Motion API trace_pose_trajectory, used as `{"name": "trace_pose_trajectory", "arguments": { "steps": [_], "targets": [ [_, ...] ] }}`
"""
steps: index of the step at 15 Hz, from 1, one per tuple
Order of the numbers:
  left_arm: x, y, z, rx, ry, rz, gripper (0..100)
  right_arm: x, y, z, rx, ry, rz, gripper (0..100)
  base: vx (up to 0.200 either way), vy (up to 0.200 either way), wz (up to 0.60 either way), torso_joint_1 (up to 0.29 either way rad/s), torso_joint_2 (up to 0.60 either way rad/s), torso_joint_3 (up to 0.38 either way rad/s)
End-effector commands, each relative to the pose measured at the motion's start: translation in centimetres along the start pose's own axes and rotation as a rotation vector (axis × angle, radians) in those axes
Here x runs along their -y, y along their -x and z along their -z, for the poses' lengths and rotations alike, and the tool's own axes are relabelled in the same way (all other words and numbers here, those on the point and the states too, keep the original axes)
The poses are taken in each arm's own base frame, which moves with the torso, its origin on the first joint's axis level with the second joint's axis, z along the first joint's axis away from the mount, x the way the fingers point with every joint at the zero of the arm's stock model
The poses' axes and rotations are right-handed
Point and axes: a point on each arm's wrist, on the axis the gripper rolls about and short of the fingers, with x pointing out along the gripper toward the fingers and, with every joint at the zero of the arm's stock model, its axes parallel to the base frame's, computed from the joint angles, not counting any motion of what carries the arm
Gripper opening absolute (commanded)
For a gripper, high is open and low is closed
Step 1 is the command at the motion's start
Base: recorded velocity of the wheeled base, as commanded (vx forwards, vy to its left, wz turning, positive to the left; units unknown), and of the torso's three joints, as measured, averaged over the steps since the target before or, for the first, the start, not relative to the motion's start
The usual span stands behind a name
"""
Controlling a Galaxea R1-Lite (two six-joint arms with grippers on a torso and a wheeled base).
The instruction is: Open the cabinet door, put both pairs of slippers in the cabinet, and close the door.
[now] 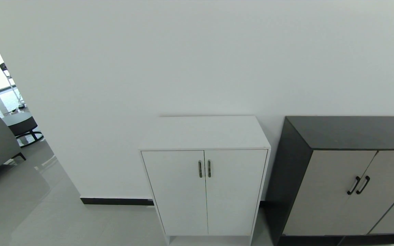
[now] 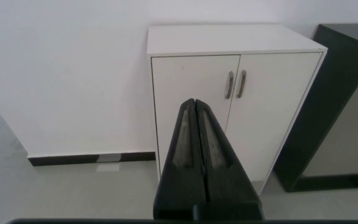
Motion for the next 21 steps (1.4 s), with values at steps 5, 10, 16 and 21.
{"name": "trace_pose_trajectory", "arguments": {
  "steps": [5,10,16,21],
  "targets": [
    [0.0,0.0,0.0,0.0,0.001,-0.002,0,-0.2,0.7,1.3,0.093,0.003,-0.006,0,0.0,0.0,0.0,0.0,0.0,0.0],
    [0.0,0.0,0.0,0.0,0.001,-0.002,0,0.0,0.8,2.0,0.099,-0.042,0.173,0,0.0,0.0,0.0,0.0,0.0,0.0],
    [0.0,0.0,0.0,0.0,0.002,-0.003,0,-0.4,2.0,2.7,0.276,-0.07,0.408,0,0.0,0.0,0.0,0.0,0.0,0.0],
    [0.0,0.0,0.0,0.0,0.001,-0.002,0,0.1,1.8,2.5,0.242,-0.006,0.06,0,0.0,0.0,0.0,0.0,0.0,0.0]
  ]
}}
